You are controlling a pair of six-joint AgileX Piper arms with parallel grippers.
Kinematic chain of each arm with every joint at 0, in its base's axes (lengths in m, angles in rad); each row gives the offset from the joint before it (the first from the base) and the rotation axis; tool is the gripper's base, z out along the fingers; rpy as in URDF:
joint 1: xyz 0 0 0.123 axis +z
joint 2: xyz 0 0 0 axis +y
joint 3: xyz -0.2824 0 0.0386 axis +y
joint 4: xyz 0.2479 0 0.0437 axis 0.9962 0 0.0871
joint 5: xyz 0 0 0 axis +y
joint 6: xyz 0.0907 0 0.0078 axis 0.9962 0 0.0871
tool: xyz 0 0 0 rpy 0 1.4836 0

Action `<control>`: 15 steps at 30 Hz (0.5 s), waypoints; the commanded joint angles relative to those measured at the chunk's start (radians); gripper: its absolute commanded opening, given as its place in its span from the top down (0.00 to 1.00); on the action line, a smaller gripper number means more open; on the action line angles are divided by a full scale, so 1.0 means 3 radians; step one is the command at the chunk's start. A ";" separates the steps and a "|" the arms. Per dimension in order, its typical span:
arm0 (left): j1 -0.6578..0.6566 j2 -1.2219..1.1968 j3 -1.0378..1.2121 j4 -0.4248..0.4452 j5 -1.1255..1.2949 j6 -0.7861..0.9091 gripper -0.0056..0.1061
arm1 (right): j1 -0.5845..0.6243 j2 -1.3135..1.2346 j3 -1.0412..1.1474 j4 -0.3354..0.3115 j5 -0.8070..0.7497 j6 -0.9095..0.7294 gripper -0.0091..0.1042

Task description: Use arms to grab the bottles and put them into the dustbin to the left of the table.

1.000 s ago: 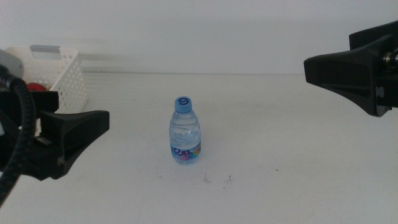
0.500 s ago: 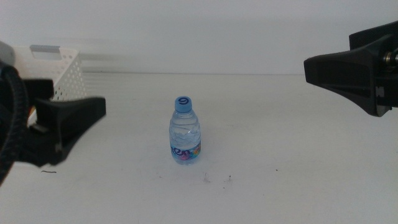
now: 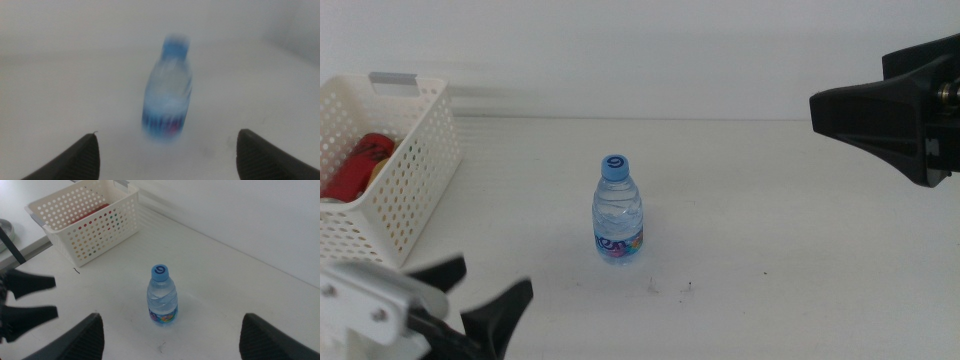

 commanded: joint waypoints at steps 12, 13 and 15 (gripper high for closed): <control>-0.0030 0.1212 -0.0142 0.0103 -0.0810 0.0174 0.11 | 0.0001 -0.0011 -0.0029 0.0017 -0.0003 -0.0007 0.19; -0.0030 0.1324 -0.0142 0.0110 -0.0941 0.0166 0.11 | 0.0001 -0.0011 -0.0029 0.0017 -0.0003 -0.0007 0.19; -0.0030 0.1583 -0.0142 0.0116 -0.1238 0.0166 0.11 | 0.0001 -0.0011 -0.0029 0.0017 -0.0003 -0.0007 0.19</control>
